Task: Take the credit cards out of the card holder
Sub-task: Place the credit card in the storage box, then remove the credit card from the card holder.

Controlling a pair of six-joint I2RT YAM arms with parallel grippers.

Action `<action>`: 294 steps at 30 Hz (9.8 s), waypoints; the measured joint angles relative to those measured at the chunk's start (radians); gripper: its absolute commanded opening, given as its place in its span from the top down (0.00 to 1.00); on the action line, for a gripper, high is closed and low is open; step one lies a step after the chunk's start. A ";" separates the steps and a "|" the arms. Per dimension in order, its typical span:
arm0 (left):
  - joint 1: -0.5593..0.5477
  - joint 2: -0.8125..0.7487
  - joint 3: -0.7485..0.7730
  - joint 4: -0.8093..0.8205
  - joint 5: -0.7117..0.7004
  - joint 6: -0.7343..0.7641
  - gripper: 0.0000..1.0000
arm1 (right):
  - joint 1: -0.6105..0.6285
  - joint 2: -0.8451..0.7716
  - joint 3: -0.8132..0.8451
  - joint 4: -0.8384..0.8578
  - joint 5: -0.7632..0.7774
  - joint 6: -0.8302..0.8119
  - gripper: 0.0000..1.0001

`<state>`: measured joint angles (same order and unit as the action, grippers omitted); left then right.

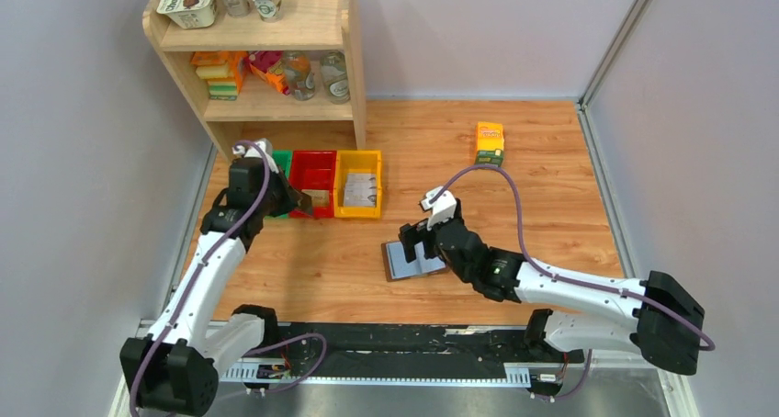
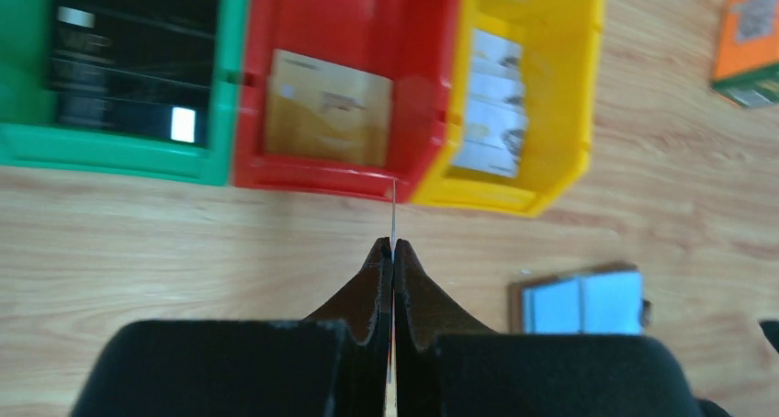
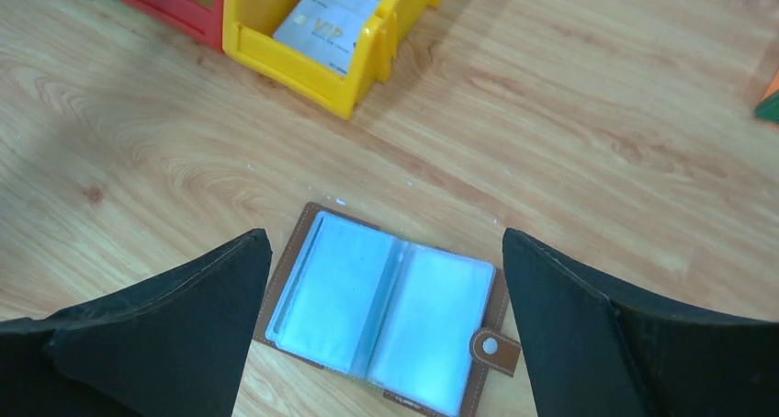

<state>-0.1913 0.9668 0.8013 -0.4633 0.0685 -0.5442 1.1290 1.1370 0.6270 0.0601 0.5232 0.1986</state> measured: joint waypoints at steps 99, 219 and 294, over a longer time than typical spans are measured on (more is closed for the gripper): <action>-0.449 0.135 -0.167 0.163 -0.016 -0.217 0.41 | -0.153 0.583 0.425 -0.695 -0.430 0.272 0.54; -0.541 0.783 0.193 0.257 0.217 -0.308 0.75 | -0.320 0.119 0.289 -0.545 -0.294 0.169 0.53; -0.571 0.838 0.338 -0.071 0.010 -0.055 0.78 | -0.541 0.446 0.087 -0.140 -0.960 0.373 0.71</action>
<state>-0.7628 1.8046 1.1389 -0.5346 0.0780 -0.5995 0.5877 1.5826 0.7143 -0.0799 -0.4366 0.5713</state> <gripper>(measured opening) 0.212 0.295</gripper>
